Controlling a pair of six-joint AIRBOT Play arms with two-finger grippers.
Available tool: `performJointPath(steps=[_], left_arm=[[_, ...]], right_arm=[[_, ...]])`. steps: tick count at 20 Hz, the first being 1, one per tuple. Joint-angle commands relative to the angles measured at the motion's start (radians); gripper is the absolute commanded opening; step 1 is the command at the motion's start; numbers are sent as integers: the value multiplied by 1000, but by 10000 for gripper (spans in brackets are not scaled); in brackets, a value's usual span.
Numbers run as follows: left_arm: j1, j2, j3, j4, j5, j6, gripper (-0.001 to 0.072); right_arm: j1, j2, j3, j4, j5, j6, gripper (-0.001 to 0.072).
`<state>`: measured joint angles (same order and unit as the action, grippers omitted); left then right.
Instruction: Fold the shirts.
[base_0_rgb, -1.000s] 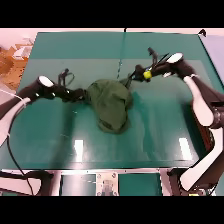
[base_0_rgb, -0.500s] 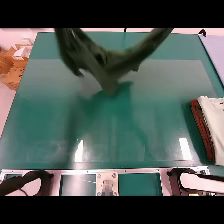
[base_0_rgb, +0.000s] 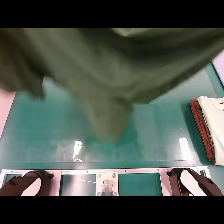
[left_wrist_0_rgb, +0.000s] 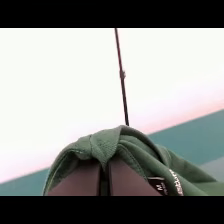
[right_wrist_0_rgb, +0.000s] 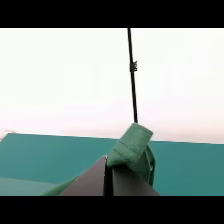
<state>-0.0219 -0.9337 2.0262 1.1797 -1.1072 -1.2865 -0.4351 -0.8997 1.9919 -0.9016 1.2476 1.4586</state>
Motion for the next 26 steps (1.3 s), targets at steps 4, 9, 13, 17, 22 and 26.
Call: performJointPath(steps=[4, 9, 13, 17, 22, 26], left_arm=[[0, -27, -422, -58, -105, -19, 24], [0, -160, -991, -216, 179, 89, 25], [0, -390, -1125, -393, 407, 148, 25], [36, -429, -993, -367, 283, 126, 612], [173, -414, -768, -264, -243, -94, 586], [127, -380, -926, -213, -311, -180, 586]], right_arm=[[-17, 28, -464, 36, -6, -53, 19], [117, -34, -1181, 49, -392, -167, 19], [159, -261, -1335, 56, -550, -189, 19], [157, -335, -1286, 55, -545, -215, 19], [150, -334, -1209, 50, -513, -222, 19], [150, -335, -1205, 48, -514, -222, 19]])
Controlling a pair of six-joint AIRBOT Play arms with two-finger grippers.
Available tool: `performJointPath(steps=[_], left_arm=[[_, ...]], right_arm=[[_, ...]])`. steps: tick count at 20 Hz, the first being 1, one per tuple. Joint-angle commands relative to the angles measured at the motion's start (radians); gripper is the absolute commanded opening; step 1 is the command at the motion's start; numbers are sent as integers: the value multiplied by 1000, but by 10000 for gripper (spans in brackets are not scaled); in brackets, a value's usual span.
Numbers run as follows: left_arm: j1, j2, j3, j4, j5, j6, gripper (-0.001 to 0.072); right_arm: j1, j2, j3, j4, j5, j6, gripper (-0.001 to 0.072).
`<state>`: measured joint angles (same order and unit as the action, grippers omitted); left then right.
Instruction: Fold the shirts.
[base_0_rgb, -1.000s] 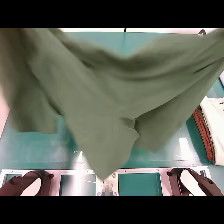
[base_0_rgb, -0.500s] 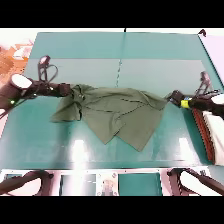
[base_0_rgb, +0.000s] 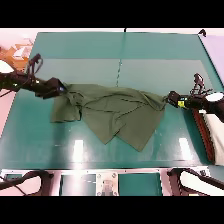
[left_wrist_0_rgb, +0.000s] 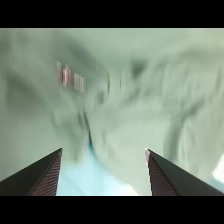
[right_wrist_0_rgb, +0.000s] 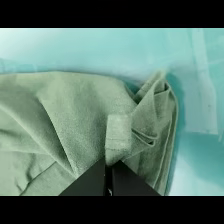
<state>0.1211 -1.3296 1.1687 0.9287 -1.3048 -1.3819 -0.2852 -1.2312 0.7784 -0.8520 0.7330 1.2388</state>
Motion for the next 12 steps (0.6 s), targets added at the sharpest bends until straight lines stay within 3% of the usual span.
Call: performJointPath(steps=[1, 8, 12], left_arm=[[-53, 25, -136, 25, -70, -84, 586], [-392, 27, -455, -93, 476, -107, 585], [-412, 27, -483, -103, 591, -113, 584]], right_arm=[[0, -3, 9, -1, 0, -3, 19], [0, -3, 9, -1, 1, -18, 19], [0, -3, 9, -1, 1, -18, 19]])
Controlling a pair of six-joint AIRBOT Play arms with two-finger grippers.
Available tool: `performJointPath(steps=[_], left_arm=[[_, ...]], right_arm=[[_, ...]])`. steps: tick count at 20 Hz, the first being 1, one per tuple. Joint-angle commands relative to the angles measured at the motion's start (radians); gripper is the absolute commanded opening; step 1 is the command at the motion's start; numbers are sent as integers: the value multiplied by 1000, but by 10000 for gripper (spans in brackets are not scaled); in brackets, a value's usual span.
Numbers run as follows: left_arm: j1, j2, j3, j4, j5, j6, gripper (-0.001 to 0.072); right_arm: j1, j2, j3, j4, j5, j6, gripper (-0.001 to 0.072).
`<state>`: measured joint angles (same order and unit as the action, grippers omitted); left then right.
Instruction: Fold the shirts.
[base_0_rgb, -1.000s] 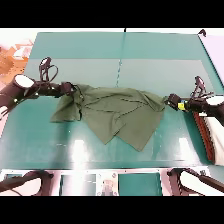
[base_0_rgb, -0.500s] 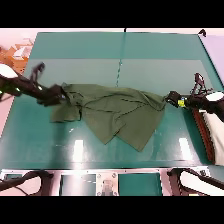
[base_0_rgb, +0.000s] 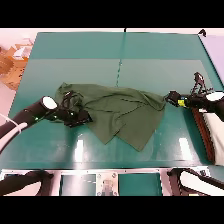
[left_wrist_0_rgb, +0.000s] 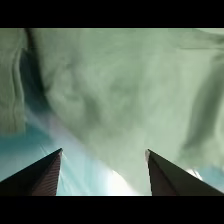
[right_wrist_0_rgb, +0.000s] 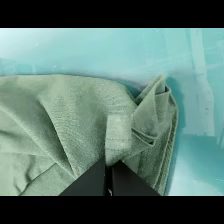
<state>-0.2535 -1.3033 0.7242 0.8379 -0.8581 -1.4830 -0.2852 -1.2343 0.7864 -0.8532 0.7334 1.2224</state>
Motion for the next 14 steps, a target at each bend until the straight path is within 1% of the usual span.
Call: performJointPath(steps=[1, 2, 3, 4, 5, 7, 9, 11, 14], left_arm=[[-37, 0, -39, -18, 172, -11, 508], [-37, 0, -39, -27, 208, -8, 299], [-38, 0, -39, -35, 247, -8, 241], [-37, 0, -39, -36, 279, -2, 204], [-37, 0, -39, -35, 300, 11, 37], [-37, 2, -16, -33, 311, 26, 24], [-37, 27, 75, 19, 238, 69, 23], [-37, 100, 224, 169, 140, 56, 23], [-37, 265, 533, 420, 24, -12, 23]], right_arm=[[0, 0, 1, 0, 0, -2, 19], [0, 0, 1, 0, 0, -2, 19], [0, 0, 1, 1, 0, -2, 19], [0, 0, 1, 1, 1, -1, 19], [0, 0, 1, 0, 1, -2, 19], [0, 0, 10, 0, 14, -2, 19], [-3, 11, 61, -4, 70, -5, 19], [-16, 47, 163, -4, 146, -4, 18], [-56, 144, 387, -4, 239, 11, 19]])
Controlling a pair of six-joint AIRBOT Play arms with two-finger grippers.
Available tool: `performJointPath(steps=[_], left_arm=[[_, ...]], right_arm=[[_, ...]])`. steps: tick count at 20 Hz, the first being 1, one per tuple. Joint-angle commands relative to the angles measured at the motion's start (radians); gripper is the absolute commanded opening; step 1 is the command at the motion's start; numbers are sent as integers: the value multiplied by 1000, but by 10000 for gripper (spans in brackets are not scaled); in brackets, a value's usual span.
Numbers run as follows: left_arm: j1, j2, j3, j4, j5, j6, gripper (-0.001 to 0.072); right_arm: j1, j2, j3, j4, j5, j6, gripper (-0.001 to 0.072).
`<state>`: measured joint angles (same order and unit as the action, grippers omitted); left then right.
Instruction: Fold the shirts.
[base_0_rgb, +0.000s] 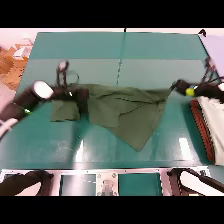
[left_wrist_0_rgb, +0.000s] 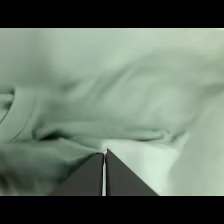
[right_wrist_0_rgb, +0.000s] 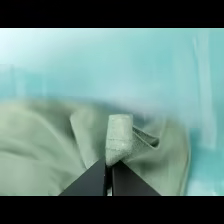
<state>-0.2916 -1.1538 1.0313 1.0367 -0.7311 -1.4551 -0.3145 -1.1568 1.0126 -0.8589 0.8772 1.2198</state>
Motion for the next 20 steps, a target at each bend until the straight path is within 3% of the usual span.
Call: performJointPath(steps=[1, 4, 9, 16, 20], left_arm=[[1, 166, 335, 276, -120, -38, 23], [1, 271, 684, 367, -147, -36, 23], [1, 294, 1143, 375, -225, -2, 23], [1, 326, 1193, 381, -194, 32, 23], [1, 325, 1085, 468, -195, 50, 24]], right_arm=[[-41, 101, 240, 2, 117, 33, 18], [-87, 209, 486, 2, 156, 90, 19], [-179, 377, 757, 2, 156, 169, 19], [-245, 512, 836, -81, 144, 247, 19], [-245, 500, 737, -39, 169, 246, 19]])
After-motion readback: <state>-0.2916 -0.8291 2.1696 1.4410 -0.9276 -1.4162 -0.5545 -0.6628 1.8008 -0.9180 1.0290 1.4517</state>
